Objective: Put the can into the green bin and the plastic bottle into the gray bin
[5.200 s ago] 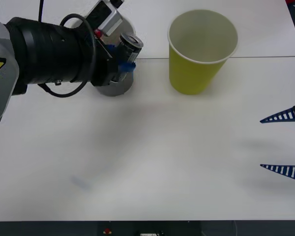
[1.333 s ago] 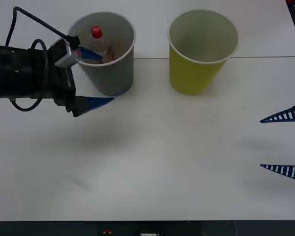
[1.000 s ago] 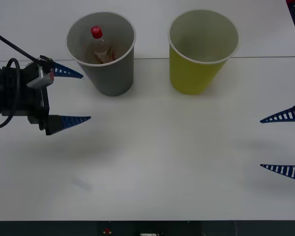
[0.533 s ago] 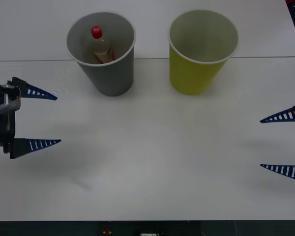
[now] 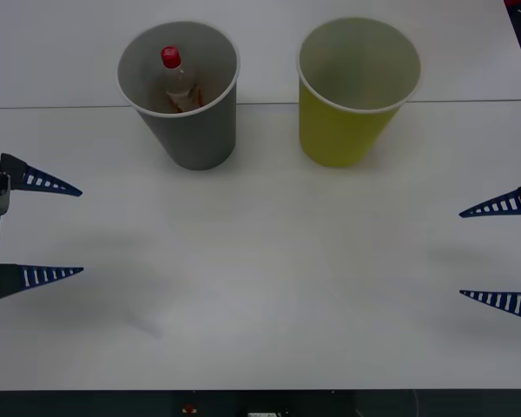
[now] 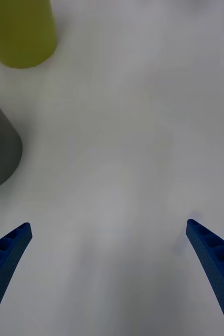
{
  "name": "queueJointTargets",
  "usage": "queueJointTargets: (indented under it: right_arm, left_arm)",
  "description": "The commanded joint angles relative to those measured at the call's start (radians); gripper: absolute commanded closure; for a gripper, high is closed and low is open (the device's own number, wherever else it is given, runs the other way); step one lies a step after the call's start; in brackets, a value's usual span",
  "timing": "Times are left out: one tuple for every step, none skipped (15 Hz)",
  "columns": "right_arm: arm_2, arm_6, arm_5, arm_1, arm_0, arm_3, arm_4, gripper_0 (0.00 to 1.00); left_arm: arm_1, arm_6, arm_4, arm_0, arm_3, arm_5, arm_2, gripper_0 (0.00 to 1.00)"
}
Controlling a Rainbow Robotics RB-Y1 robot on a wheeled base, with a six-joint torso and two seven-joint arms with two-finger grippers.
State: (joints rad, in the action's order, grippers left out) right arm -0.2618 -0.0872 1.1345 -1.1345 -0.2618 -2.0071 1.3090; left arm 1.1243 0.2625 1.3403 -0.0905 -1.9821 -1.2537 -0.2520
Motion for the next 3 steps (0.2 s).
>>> queueJointTargets:
  right_arm:
    - [0.000,0.000,0.000,0.000,0.000,0.000,0.000,0.00]
    - [0.000,0.000,0.000,0.000,0.000,0.000,0.000,0.00]
    - [0.000,0.000,0.000,0.000,0.000,0.000,0.000,0.00]
  left_arm:
    - [-0.001,-0.002,0.010,-0.006,0.000,-0.001,-0.001,0.00]
    - [-0.001,-0.002,0.010,-0.006,0.000,-0.001,-0.001,0.00]
    - [-0.001,-0.002,0.010,-0.006,0.000,-0.001,-0.001,0.00]
